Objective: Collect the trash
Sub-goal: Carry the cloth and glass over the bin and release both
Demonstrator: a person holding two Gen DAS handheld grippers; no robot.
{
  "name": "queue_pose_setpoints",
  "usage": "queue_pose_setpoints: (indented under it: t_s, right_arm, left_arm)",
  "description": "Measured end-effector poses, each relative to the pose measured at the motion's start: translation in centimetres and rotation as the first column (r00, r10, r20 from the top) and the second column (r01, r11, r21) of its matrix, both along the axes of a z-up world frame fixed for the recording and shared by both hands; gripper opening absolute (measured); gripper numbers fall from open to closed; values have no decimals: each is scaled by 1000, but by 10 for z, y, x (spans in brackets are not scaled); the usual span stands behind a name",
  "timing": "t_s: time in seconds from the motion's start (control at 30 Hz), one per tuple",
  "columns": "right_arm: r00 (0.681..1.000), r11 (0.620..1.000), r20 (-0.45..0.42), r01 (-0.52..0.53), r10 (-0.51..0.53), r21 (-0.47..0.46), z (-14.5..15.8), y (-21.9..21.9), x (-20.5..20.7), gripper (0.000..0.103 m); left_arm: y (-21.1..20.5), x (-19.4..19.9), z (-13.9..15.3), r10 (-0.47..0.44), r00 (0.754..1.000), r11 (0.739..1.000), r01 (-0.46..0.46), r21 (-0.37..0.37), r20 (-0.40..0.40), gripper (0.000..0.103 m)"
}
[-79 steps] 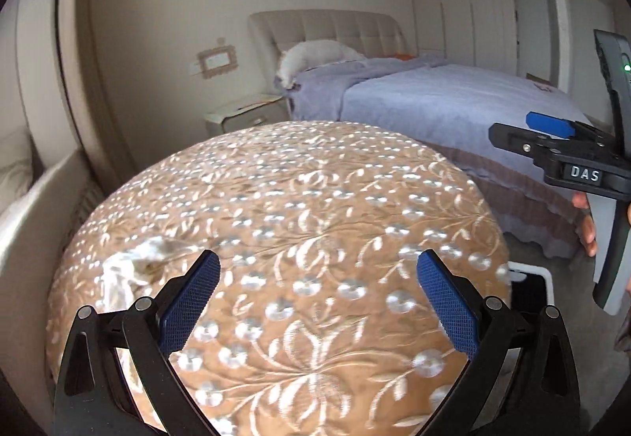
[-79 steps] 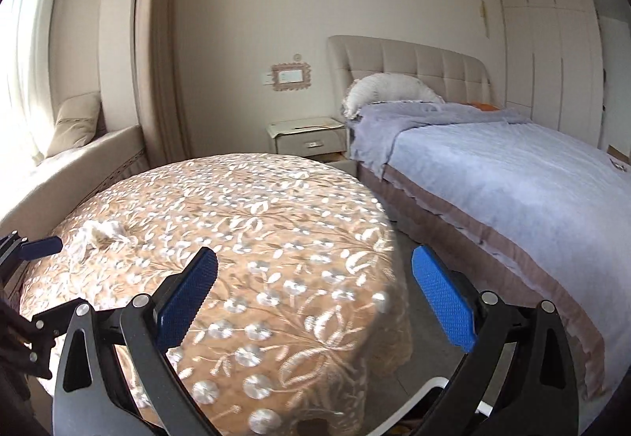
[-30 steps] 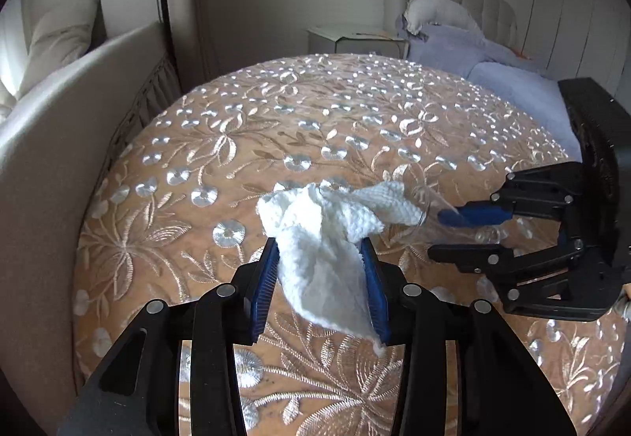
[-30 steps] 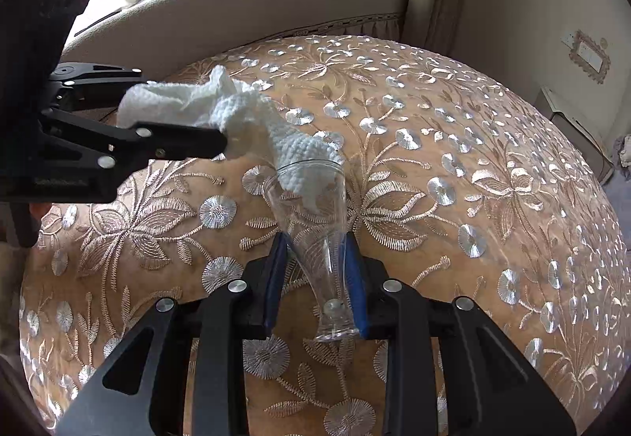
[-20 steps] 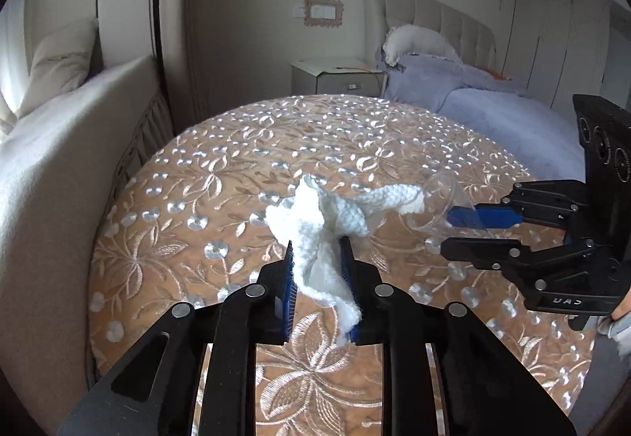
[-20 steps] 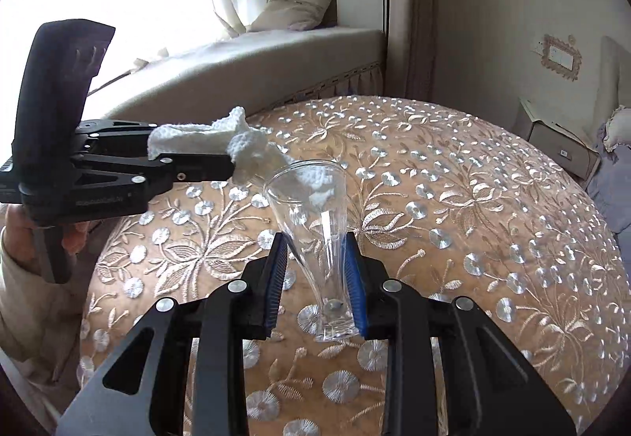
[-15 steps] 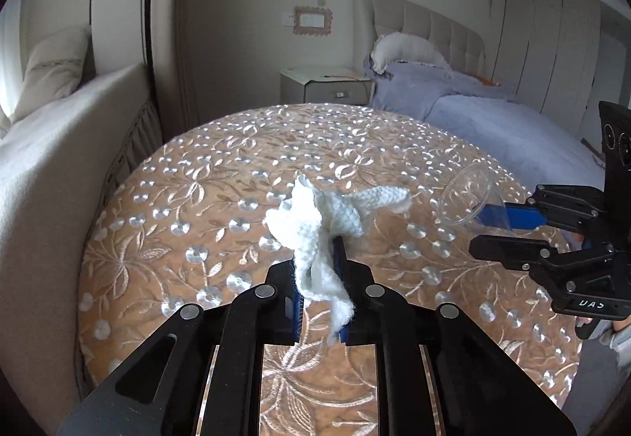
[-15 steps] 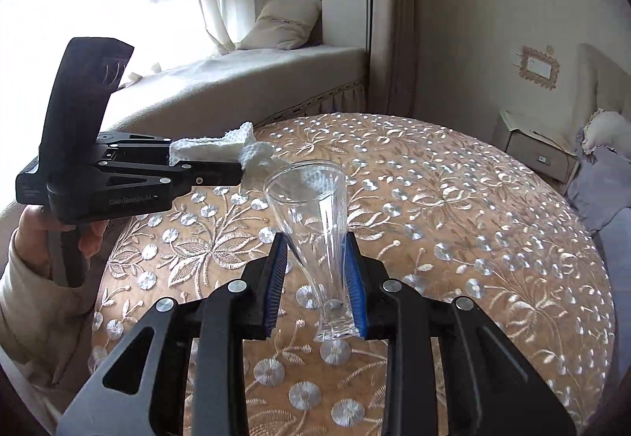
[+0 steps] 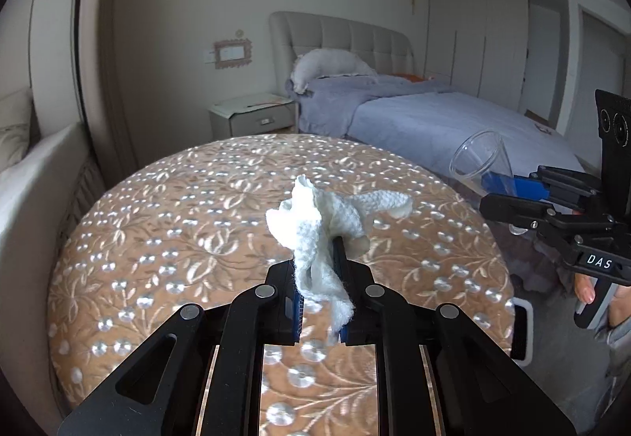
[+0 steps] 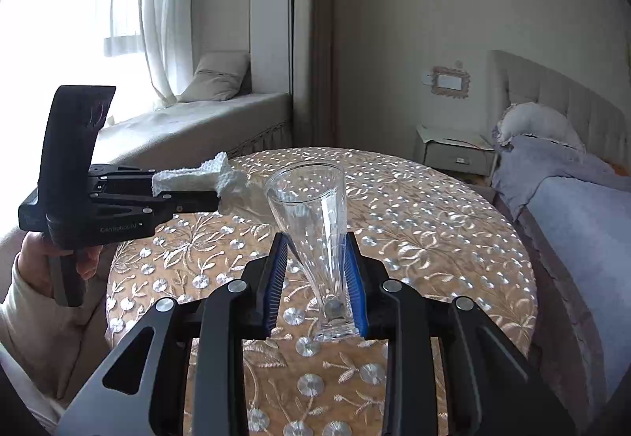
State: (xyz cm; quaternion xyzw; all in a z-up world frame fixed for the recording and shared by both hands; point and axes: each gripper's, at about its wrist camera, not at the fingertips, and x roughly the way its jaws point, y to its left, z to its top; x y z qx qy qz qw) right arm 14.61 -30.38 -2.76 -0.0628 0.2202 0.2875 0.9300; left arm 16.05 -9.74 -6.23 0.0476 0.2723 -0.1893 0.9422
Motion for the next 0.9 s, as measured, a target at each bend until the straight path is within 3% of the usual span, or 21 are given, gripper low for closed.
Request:
queue_pose_setpoints:
  t_s: [0.17,0.3,0.6,0.9]
  right_arm:
    - [993,993,22,115,-115,21,3,-45,-36,31]
    - [978,978,30,207,-207,25,-1,-82,-64,31]
    - [908,907,-4,419,-419,36,-27,-161,-111,31]
    - [838,838,-98,543,-538,48,-70,-214,-129,31]
  left_arm:
    - [-52,-13,-10,-137,990,991,137,-2,-22,12]
    - [-102,-22,-25,-256,965,967,255,-8,-53,12]
    - [-212,-35,-64,-494,855,868,496,-28,-157,12]
    - [-298,-45,-108,-613,744,773,635,-7,-265,12]
